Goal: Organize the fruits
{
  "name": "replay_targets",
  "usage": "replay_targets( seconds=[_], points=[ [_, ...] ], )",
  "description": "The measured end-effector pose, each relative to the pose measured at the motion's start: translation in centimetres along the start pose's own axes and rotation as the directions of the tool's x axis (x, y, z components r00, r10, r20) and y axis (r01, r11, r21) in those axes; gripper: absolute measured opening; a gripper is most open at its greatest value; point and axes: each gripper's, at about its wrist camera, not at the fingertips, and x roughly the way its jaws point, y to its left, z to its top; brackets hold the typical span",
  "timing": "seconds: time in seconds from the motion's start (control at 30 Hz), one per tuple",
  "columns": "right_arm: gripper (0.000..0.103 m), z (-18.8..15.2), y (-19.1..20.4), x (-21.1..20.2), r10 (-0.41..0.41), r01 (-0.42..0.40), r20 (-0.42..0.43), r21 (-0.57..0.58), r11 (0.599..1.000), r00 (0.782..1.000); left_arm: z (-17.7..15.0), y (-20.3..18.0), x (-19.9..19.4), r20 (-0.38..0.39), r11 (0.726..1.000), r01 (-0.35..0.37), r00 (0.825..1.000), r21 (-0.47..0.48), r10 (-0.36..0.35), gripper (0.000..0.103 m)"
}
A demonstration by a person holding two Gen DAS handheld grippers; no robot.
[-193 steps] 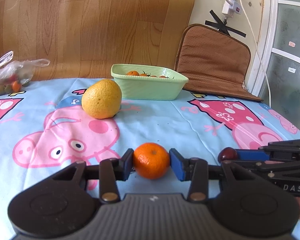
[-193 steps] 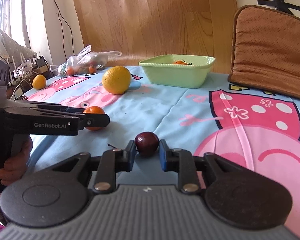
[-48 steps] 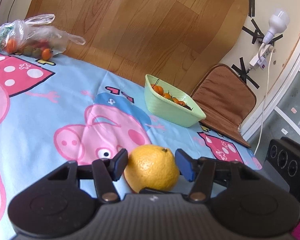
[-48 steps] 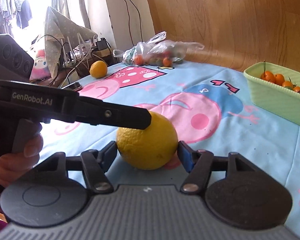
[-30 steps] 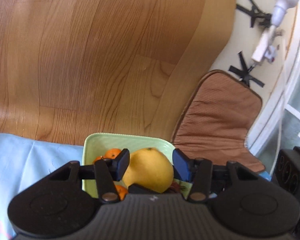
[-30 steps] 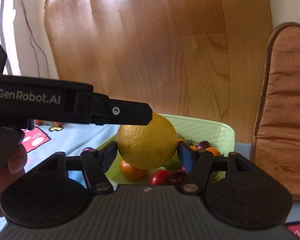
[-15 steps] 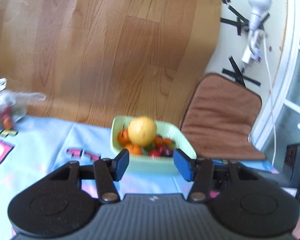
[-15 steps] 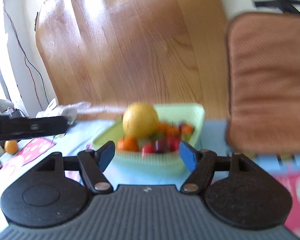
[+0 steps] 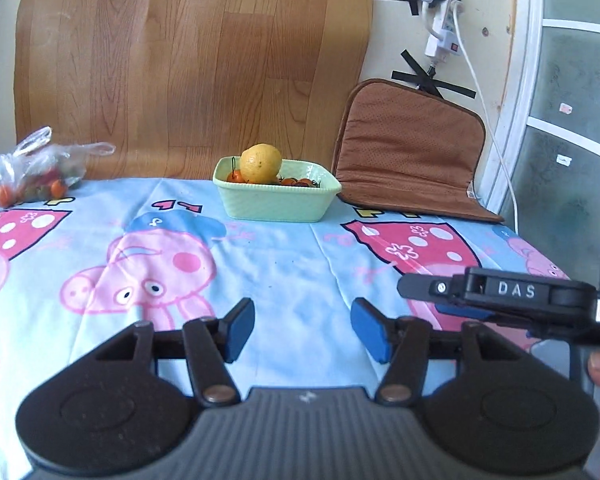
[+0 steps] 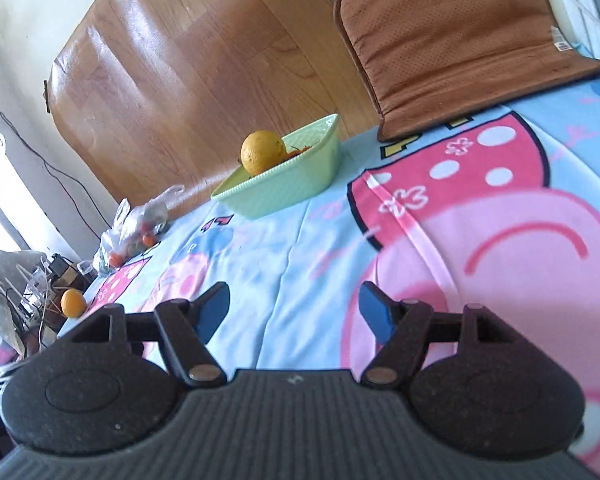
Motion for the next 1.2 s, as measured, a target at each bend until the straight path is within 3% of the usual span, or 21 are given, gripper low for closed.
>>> replay_targets(
  seconds=[0.3,0.37,0.43,0.57,0.63,0.87,1.2],
  points=[
    [0.078,-2.9,2.8,-4.2,-0.038,0.04,0.035,-0.05,0.998,0.999,-1.4,0.0,-4.0,0.009,0.997,-0.062,0.998,-0.038,0.062,0.061],
    [0.079,-3.5,3.5,-4.9,-0.047,0.049,0.037,-0.064,0.997,0.998,-1.7,0.0,-4.8,0.015,0.996,-0.082,0.997,-0.042,0.082,0.067],
    [0.081,-4.1,4.3,-5.6,-0.058,0.062,0.046,-0.085,0.994,0.997,-2.1,-0.1,-5.7,0.036,0.994,-0.101,0.994,-0.036,0.102,0.082],
    [0.082,-4.6,5.6,-6.7,-0.085,0.09,0.055,-0.105,0.99,0.995,-2.4,-0.2,-7.5,0.079,0.988,-0.151,0.985,-0.026,0.152,0.092],
    [0.089,-5.1,6.3,-7.3,-0.096,0.103,0.068,-0.118,0.988,0.993,-2.6,-0.2,-8.3,0.09,0.985,-0.167,0.981,-0.032,0.169,0.099],
    [0.091,-6.5,7.4,-8.4,-0.088,0.099,0.077,-0.155,0.983,0.993,-3.0,-0.6,-8.8,0.098,0.983,-0.183,0.978,-0.016,0.184,0.103],
    [0.091,-5.9,5.8,-6.9,-0.105,0.116,0.081,-0.149,0.982,0.991,-3.0,-1.1,-5.4,0.057,0.965,-0.258,0.965,0.054,0.255,0.103]
  ],
)
